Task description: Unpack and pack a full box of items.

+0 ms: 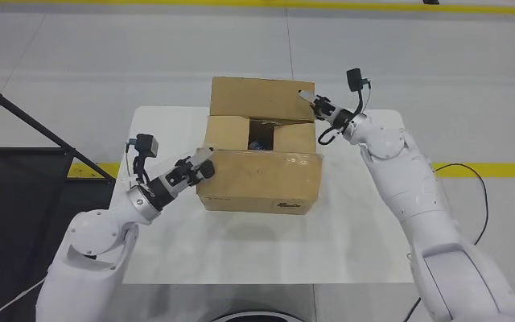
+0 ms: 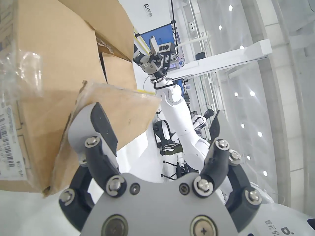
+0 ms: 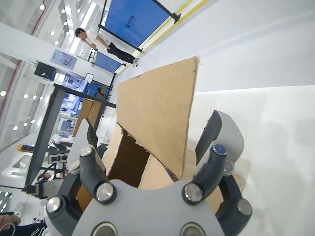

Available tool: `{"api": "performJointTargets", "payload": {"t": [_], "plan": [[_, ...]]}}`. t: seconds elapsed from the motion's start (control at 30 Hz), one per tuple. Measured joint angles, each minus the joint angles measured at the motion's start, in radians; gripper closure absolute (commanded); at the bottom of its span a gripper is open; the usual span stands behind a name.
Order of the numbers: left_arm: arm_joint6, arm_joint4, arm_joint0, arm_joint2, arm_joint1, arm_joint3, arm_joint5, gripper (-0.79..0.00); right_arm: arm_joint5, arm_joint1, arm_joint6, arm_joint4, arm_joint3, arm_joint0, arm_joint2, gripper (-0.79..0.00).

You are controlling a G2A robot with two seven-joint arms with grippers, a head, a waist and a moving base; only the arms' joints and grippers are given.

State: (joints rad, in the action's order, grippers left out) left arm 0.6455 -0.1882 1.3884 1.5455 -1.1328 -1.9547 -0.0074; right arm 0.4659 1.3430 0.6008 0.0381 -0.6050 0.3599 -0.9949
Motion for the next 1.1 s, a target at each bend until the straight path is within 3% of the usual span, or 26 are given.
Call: {"api": "performJointTargets", "payload": {"t": [0.3,0.6,0.9,1.1], "plan": [[-0.031,0.073,-0.006,-0.029,0.002,0.007,-0.011,-0.785,0.154,0.001,0.188,0.156,0.085,-0.044,-0.049,-0.785],[-0.074,0.108,-0.013,-0.047,0.001,0.014,-0.006,-0.785,0.23,-0.033,0.471,0.349,0.012,-0.011,-0.134,-0.785],[-0.103,0.117,-0.019,-0.069,-0.001,0.015,-0.003,-0.785,0.123,-0.096,0.63,0.395,-0.239,0.112,-0.214,-0.785],[-0.106,0.117,-0.02,-0.08,-0.001,0.022,-0.01,-0.785,-0.019,-0.128,0.713,0.408,-0.372,0.202,-0.258,-0.785]]}}
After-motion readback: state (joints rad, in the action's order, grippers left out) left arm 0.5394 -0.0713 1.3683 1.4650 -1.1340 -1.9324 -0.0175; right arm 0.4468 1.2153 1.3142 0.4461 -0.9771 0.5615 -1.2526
